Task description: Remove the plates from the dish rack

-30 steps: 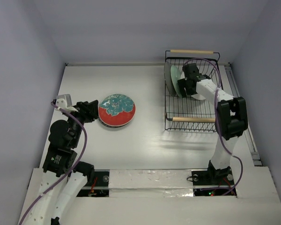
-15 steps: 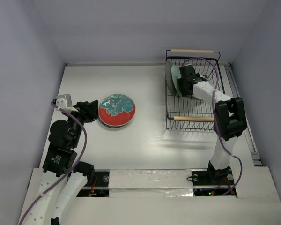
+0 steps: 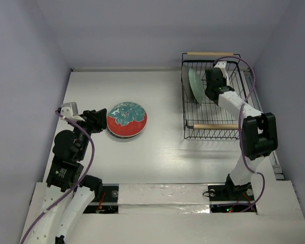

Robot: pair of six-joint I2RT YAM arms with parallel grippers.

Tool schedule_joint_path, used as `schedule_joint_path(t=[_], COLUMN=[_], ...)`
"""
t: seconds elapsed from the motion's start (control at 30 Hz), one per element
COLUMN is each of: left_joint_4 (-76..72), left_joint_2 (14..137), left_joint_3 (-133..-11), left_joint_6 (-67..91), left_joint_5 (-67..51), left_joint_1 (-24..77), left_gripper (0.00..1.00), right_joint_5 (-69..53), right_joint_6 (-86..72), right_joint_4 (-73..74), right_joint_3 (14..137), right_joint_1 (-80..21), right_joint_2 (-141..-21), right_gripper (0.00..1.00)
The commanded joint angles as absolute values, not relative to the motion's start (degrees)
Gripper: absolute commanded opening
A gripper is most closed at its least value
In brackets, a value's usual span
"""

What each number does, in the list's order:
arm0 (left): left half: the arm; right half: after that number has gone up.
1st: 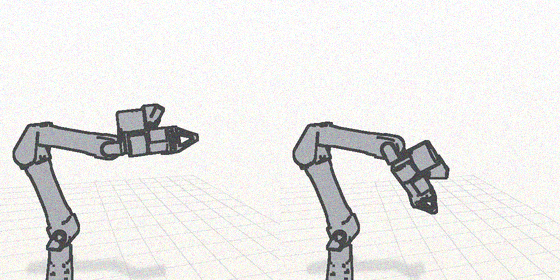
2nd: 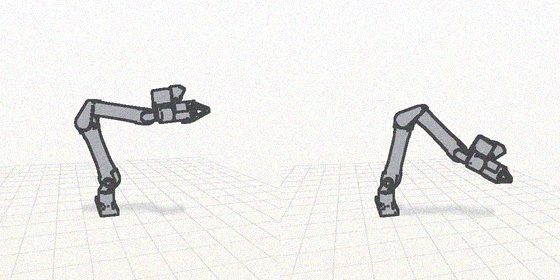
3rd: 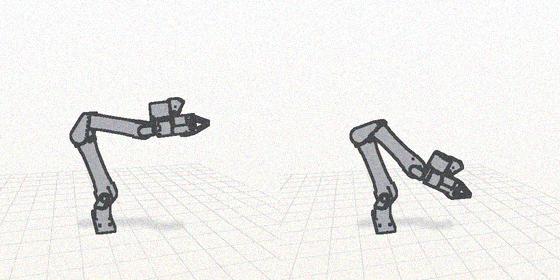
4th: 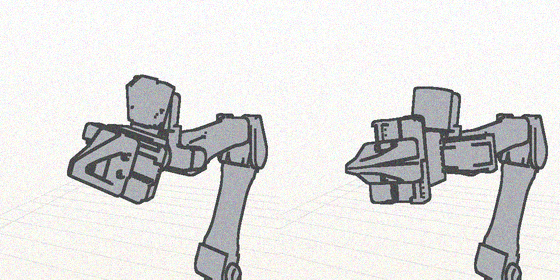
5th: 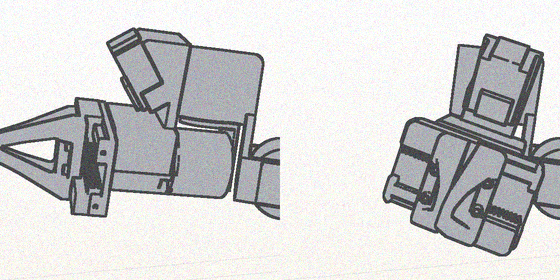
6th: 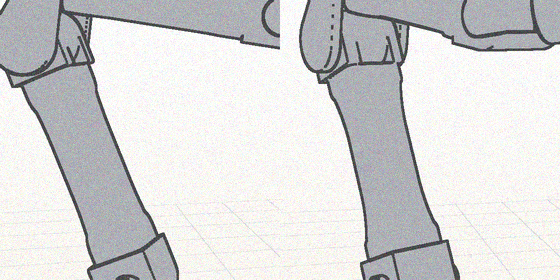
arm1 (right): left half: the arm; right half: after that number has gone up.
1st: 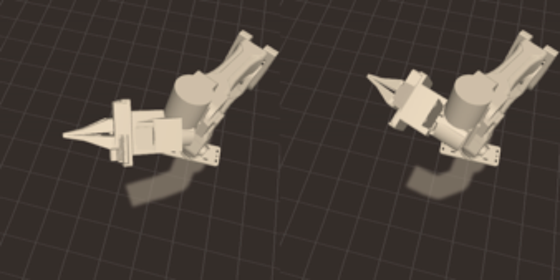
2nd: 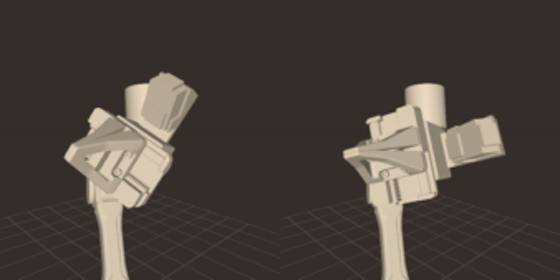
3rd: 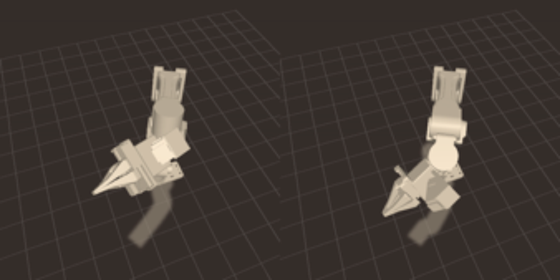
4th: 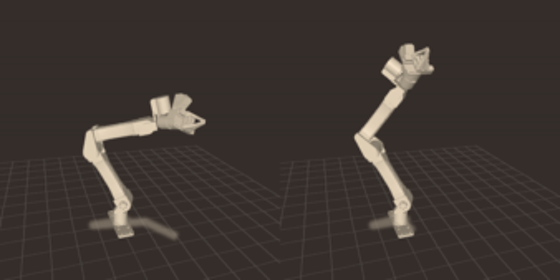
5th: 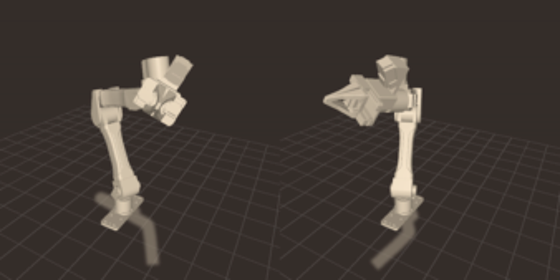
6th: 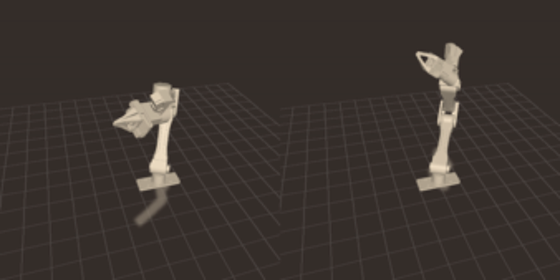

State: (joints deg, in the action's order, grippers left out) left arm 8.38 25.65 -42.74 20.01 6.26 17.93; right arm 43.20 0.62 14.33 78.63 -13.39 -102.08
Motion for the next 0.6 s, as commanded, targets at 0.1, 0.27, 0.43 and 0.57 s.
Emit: schedule_joint_path(t=[0.1,0.27,0.43,0.57], left_joint_4=[5.63,5.63,5.71,5.63], left_joint_2=[25.31,25.31,25.58,25.58], left_joint_3=[-42.54,-42.54,-42.54,-42.54], left_joint_6=[19.78,19.86,19.78,19.69], left_joint_5=[5.98,6.15,6.15,6.15], left_joint_1=[18.19,18.19,18.19,18.19], left_gripper=[0.47,0.47,0.47,0.47], right_joint_5=[47.29,45.97,45.01,43.60], right_joint_6=[-2.37,-4.39,-5.89,-6.42], right_joint_4=[7.90,8.87,8.71,7.82], right_joint_3=[78.57,79.54,79.19,78.31], right_joint_1=[-13.89,-13.89,-13.36,-13.36], right_joint_2=[-98.61,-98.53,-95.98,-91.42], right_gripper=[0.17,0.06,0.00,0.00])
